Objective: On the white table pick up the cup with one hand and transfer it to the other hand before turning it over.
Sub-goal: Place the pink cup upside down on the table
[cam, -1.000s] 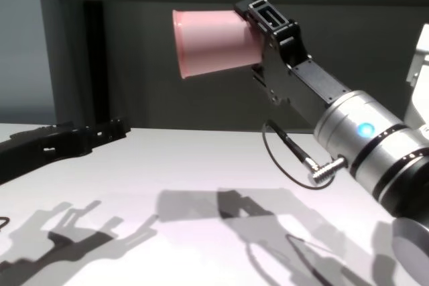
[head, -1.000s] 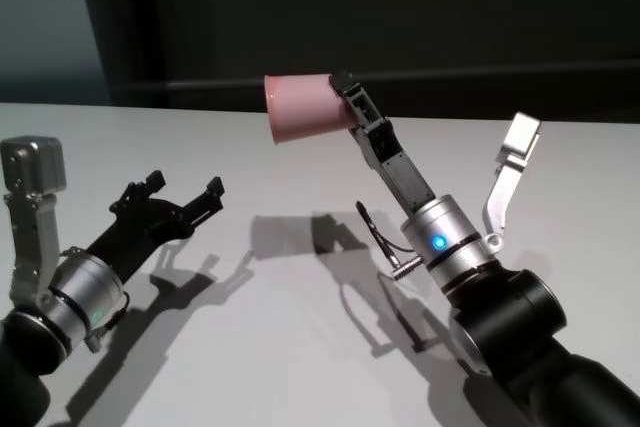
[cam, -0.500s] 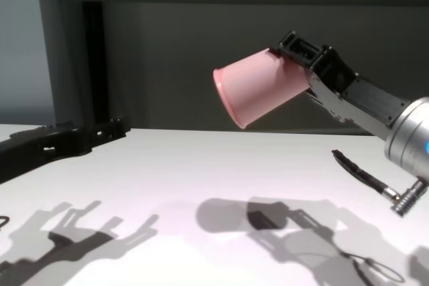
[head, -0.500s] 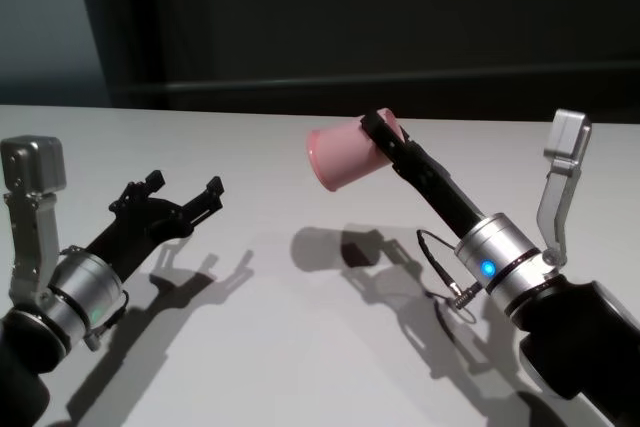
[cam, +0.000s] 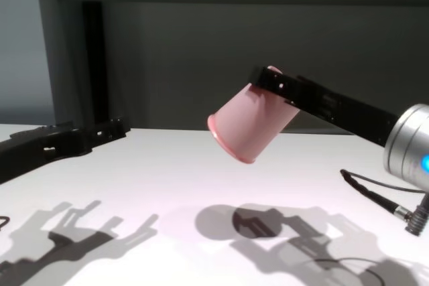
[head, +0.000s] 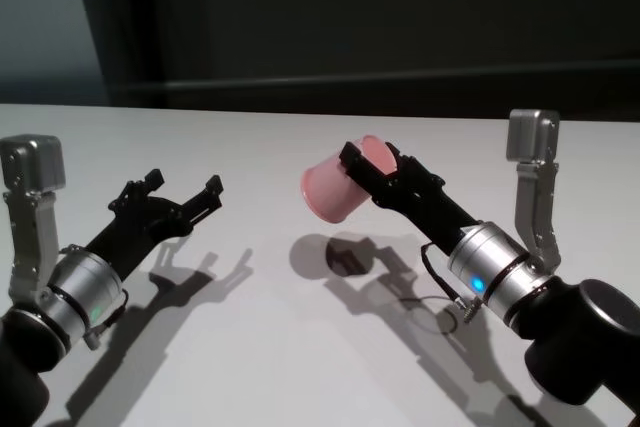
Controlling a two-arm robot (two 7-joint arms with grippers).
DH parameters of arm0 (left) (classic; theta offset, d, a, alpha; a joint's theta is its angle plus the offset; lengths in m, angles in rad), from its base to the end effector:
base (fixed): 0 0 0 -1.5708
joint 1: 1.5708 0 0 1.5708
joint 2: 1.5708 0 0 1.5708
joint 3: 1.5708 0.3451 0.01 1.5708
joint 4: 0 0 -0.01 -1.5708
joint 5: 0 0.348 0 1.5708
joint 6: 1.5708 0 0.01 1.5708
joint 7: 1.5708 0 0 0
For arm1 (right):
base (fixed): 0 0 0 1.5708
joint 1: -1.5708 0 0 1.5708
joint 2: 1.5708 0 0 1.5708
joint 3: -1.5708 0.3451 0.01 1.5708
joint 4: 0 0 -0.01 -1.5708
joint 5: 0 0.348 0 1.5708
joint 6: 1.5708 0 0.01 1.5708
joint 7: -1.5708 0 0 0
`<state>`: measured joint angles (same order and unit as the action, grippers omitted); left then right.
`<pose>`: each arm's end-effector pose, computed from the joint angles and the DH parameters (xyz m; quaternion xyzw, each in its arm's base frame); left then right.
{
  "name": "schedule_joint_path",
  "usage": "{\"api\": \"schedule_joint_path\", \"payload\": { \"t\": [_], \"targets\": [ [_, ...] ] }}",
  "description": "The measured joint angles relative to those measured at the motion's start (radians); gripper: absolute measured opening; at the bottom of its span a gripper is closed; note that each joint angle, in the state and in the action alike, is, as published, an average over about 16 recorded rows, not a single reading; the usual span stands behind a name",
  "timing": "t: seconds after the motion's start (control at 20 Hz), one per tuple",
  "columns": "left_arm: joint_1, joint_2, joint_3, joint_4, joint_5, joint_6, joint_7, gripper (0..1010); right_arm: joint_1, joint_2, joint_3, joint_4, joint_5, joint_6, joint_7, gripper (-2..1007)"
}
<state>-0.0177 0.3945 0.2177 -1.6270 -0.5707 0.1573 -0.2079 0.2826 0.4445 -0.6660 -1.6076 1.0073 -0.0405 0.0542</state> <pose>0.3651 0.0551 -0.3349 -0.0030 0.1242 0.5301 0.8388 0.3914 0.0582 -0.3093 0.1326 0.2021 -0.4295 0.8701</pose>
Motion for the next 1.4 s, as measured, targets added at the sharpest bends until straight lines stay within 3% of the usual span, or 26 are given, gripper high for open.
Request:
{"api": "schedule_joint_path", "payload": {
  "t": [0.4,0.65,0.9,1.1,1.4],
  "targets": [
    [0.000,0.000,0.000,0.000,0.000,0.000,0.001,1001,0.048,0.012,-0.070,-0.022,-0.189,0.084,-0.120,738],
    [-0.001,0.000,0.000,0.000,0.000,0.001,0.001,1001,0.077,0.009,-0.104,-0.024,-0.277,0.151,-0.173,738],
    [-0.001,0.000,0.000,0.001,0.000,0.001,0.001,1001,0.097,0.000,-0.125,-0.013,-0.331,0.205,-0.203,738],
    [-0.001,0.000,0.000,0.001,0.000,0.001,0.001,1001,0.106,-0.011,-0.133,0.001,-0.353,0.239,-0.210,738],
    [-0.001,0.000,0.000,0.001,0.000,0.001,0.001,1001,0.108,-0.032,-0.133,0.028,-0.367,0.255,-0.205,738]
  ]
}}
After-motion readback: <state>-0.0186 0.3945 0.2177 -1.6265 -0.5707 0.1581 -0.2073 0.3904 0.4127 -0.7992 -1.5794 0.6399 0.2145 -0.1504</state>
